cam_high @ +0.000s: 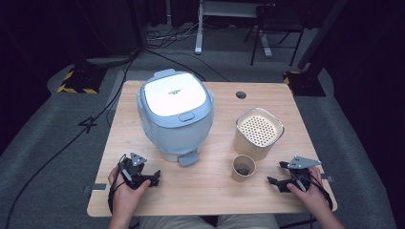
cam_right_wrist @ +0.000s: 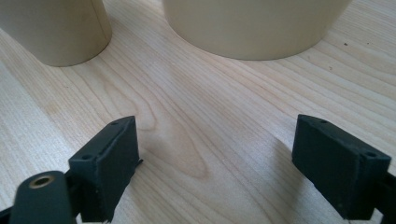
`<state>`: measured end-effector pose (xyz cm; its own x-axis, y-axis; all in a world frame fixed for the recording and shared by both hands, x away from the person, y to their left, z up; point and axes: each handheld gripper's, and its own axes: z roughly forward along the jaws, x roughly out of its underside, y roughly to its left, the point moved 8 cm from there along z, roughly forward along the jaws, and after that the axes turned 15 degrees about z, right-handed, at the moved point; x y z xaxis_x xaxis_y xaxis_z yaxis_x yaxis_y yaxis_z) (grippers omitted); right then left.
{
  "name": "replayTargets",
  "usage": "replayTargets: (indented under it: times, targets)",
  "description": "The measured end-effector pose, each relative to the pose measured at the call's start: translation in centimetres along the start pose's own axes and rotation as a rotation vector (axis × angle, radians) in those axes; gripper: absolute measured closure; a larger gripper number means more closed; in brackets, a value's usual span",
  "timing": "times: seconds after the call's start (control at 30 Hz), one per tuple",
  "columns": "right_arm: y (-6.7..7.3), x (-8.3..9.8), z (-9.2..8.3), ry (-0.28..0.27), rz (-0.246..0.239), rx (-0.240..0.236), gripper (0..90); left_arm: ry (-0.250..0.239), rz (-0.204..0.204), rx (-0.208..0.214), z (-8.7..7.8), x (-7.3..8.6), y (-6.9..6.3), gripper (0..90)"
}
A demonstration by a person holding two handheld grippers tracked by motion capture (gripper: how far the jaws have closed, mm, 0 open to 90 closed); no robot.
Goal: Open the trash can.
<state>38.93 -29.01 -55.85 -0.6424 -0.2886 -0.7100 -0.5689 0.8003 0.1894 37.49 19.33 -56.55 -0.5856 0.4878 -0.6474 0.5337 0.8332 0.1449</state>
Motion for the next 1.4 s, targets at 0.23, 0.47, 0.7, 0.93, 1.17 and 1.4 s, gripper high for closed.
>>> replayTargets:
  times: [0.23,0.47,0.7,0.93,1.17,1.4]
  targets:
    - [0.0,0.0,0.0,0.0,0.0,0.0,14.8,-0.002,0.006,0.004,-0.1,0.1,0.0,0.4]
    - [0.0,0.0,0.0,0.0,0.0,0.0,14.8,-0.004,0.037,0.035,-0.8,-0.2,-0.2,22.3]
    - [0.0,0.0,0.0,0.0,-0.001,0.0,14.8,-0.033,0.054,0.085,-2.0,-1.1,-0.4,27.0]
    - [0.0,0.0,0.0,0.0,-0.001,0.0,14.8,-0.092,0.094,0.124,-4.7,-2.7,-0.8,30.3]
    - [0.0,0.0,0.0,0.0,-0.001,0.0,14.8,-0.124,0.113,0.124,-6.6,-3.5,-0.6,29.8]
    - [0.0,0.0,0.0,0.0,-0.001,0.0,14.9,-0.137,0.109,0.137,-8.1,-4.1,-0.5,30.1]
